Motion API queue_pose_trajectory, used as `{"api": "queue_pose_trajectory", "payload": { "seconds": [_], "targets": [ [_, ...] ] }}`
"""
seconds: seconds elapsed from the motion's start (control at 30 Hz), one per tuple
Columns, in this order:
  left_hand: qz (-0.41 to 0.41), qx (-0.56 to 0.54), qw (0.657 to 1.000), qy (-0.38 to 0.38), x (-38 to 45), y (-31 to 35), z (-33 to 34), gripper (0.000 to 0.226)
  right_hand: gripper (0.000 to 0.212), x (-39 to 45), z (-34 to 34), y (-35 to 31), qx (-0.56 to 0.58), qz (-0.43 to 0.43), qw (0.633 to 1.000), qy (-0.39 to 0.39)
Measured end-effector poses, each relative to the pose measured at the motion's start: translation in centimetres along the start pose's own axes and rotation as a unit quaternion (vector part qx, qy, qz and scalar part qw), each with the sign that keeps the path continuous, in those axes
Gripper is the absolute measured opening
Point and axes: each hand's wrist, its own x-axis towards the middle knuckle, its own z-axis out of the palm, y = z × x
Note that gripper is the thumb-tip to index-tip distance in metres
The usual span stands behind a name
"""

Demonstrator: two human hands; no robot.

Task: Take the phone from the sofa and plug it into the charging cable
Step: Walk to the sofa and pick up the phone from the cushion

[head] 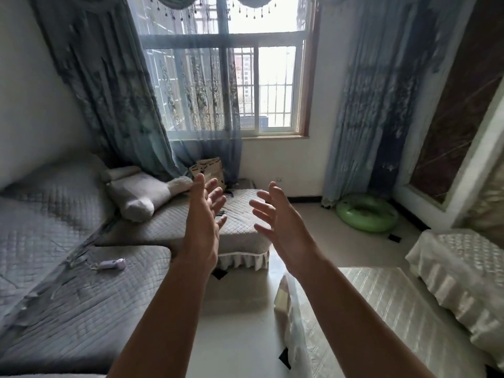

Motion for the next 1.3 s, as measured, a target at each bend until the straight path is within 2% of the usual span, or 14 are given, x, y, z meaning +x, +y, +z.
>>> {"api": "queue_pose_trajectory", "payload": {
  "seconds": [0.3,0.57,0.8,1.07,1.3],
  "targets": [
    [0.001,-0.01,1.0,0.022,11.7,-0.1,-4.6,0.061,0.054,11.8,5.1,2.2,-0.005,0.0,1.0,-0.026],
    [0.016,0.006,0.999,0.046,19.4,-0.8,-6.3,0.06,0.055,20.7,6.9,2.3,-0.008,0.007,0.999,-0.041],
    [0.01,0.028,0.997,0.074,27.4,-3.8,-5.8,0.062,0.056,30.1,5.7,3.4,0.004,0.023,0.997,-0.071],
    [0.036,0.067,0.992,0.105,38.0,-4.9,-2.1,0.062,0.056,42.3,2.8,0.9,0.028,0.035,0.994,-0.1],
    [0.052,0.079,0.986,0.139,43.1,-4.9,-2.6,0.072,0.055,48.6,2.6,0.1,0.033,0.055,0.991,-0.119]
  ]
}}
